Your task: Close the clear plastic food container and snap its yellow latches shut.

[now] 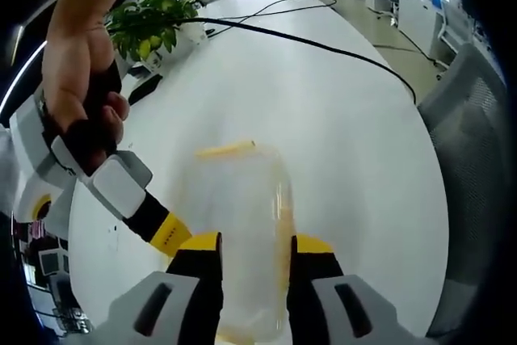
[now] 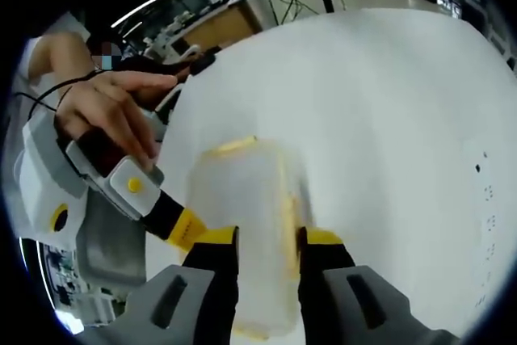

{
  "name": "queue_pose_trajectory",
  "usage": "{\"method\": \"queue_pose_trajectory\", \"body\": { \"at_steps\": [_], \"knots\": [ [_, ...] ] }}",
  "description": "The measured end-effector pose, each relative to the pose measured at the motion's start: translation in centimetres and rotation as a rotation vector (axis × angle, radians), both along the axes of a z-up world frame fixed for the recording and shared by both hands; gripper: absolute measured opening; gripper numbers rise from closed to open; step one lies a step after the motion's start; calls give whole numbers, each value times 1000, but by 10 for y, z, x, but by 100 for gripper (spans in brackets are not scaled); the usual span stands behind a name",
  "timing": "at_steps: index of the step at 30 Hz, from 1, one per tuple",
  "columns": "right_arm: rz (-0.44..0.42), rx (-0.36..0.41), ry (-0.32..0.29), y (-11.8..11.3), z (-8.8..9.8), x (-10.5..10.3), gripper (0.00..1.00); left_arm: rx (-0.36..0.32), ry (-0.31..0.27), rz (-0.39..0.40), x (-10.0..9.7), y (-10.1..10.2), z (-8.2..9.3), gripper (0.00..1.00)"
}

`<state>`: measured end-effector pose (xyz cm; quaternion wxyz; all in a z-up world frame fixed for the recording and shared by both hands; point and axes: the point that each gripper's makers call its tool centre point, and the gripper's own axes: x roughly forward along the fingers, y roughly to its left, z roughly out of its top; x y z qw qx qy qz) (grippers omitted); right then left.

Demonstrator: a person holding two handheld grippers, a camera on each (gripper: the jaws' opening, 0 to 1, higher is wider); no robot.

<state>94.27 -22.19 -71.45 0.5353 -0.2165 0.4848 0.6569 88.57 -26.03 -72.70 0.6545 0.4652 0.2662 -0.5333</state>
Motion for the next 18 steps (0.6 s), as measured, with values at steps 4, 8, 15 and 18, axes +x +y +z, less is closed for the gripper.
{"method": "queue_pose_trajectory", "body": {
  "at_steps": [4, 8, 15, 18],
  "knots": [
    [9, -15, -4, -3, -2, 2, 25, -8, 0, 5, 1, 1, 1, 24],
    [17, -31, -14, -7, -3, 2, 26, 13, -18, -9, 1, 2, 3, 25],
    [-98, -36, -32, -13, -7, 9, 29, -16, 7, 10, 1, 4, 10, 27],
    [-137, -17, -58, -16, -1, 15, 28, -44, 15, 42, -5, 4, 17, 37]
  ]
}}
